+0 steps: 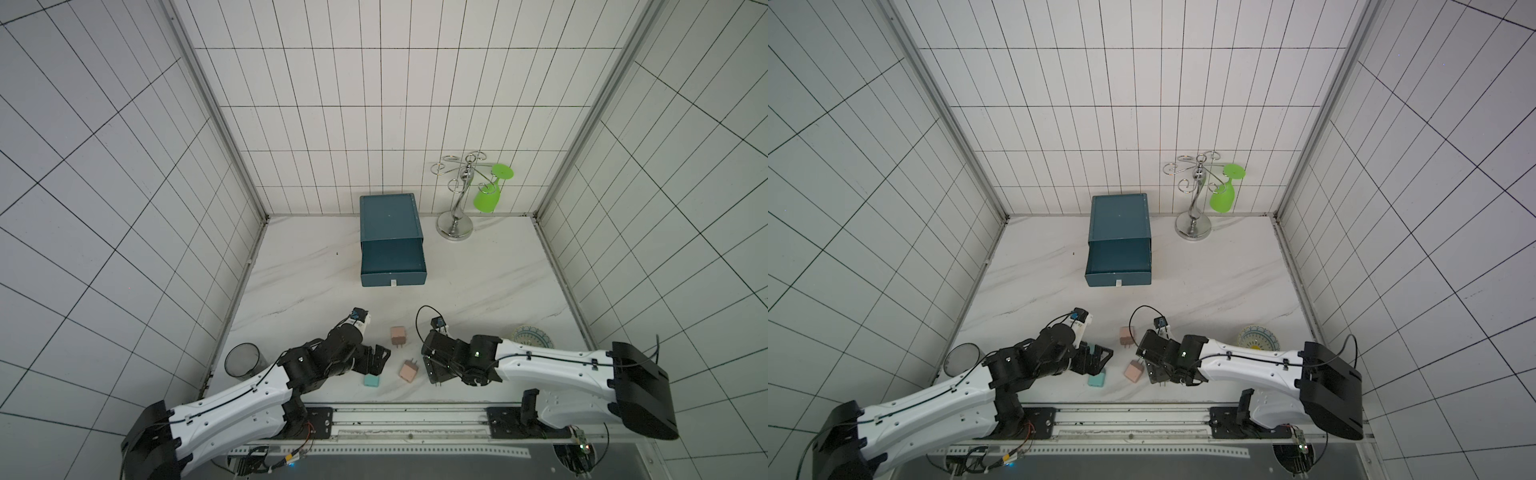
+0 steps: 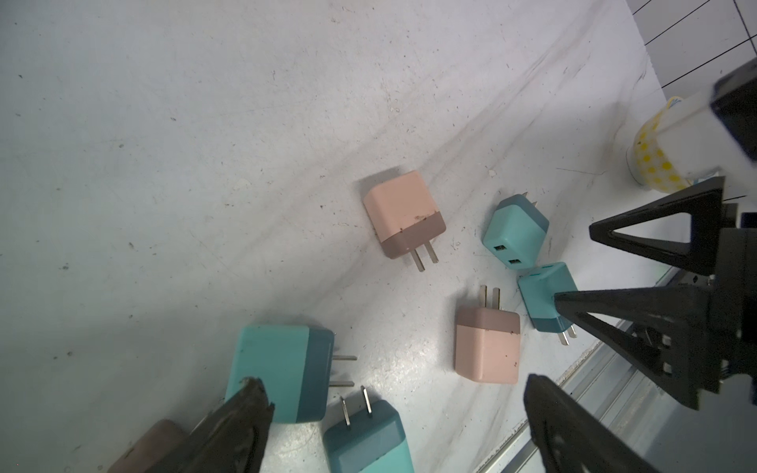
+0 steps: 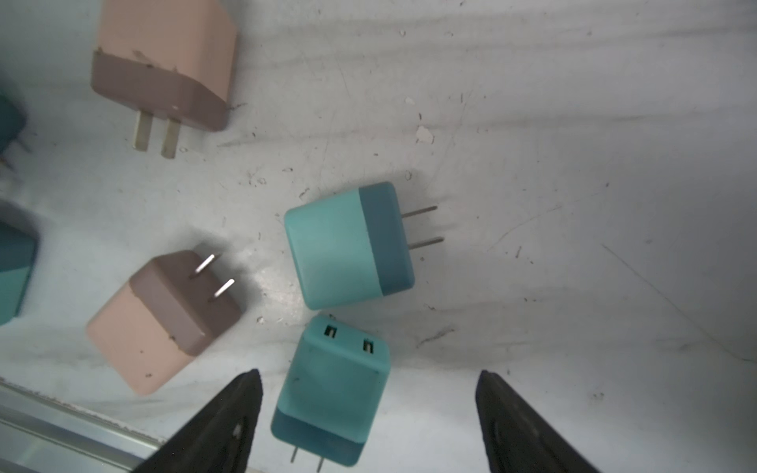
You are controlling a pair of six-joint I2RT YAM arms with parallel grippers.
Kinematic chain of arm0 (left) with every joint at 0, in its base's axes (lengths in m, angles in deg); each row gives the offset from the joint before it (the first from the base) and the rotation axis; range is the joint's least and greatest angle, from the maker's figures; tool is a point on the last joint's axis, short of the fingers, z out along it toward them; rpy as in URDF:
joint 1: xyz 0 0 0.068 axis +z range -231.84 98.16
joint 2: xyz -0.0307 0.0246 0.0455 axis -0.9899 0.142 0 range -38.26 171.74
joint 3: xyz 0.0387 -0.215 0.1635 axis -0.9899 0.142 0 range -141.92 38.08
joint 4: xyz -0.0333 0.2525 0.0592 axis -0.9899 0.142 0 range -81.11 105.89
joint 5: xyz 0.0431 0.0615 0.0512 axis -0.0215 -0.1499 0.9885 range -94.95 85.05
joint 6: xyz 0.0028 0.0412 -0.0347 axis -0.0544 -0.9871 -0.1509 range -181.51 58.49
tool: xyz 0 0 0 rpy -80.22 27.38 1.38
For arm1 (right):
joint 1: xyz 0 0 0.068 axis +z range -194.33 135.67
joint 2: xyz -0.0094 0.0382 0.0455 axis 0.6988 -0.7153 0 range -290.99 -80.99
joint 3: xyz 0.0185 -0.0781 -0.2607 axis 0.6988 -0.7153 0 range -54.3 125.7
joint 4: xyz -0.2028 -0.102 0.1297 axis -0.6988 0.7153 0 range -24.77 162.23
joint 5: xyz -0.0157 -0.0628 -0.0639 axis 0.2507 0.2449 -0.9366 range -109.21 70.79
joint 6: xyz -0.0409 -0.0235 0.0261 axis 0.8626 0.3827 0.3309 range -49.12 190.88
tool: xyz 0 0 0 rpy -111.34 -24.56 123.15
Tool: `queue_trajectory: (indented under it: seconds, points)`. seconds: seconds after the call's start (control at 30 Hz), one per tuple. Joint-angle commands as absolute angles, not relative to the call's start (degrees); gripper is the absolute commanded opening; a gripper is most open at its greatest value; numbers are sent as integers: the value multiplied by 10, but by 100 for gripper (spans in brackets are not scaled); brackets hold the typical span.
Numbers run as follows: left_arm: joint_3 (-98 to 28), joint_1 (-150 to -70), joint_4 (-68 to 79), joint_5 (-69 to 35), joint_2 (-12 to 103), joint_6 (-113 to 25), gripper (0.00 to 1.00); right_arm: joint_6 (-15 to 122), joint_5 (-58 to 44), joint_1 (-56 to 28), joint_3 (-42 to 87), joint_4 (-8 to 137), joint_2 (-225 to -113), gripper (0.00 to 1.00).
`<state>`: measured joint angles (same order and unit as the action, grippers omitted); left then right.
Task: Place the plugs into the drawer by color
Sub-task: Pick up the plug from the center of the board, then place the plug in the drawer.
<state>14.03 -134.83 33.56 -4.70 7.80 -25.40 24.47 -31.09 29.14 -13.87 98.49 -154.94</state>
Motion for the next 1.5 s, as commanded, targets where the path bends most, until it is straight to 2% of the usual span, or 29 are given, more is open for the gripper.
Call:
queue_trajectory:
  seconds: [0.0,0.23,0.5,0.6,0.73,0.83,0.93,1.0,1.1,1.23,1.3,1.47]
  points:
    - [145,-1350,327,-42,68,-263,99,220,-310,303,-151,942,-1569,79]
    - [144,-1350,326,-48,79,-262,99,189,-294,308,-179,903,-1628,70]
    - [141,-1351,309,-71,74,-262,99,195,-274,308,-191,887,-1613,30]
    - [120,-1350,282,-129,61,-247,99,230,-247,303,-174,920,-1544,25]
    - [89,-1341,232,-188,14,-215,96,333,-193,242,-61,1029,-1440,17]
    - [83,-1303,175,-210,-34,-165,94,407,-60,117,29,1061,-1425,15]
    - [54,-1246,164,-223,-53,-133,94,453,78,2,128,1069,-1478,13]
    - [27,-1205,181,-226,-44,-124,94,473,107,-29,208,1111,-1539,11]
    - [1,-1156,186,-249,-14,-121,93,499,82,-44,325,1168,-1630,9]
    - [11,-1105,170,-266,30,-114,92,516,-14,-43,443,1227,-1720,7]
    - [24,-1090,154,-262,45,-124,90,522,-64,-41,494,1252,-1761,7]
    - [27,-1087,162,-243,70,-153,89,540,-97,-38,605,1312,-1854,4]
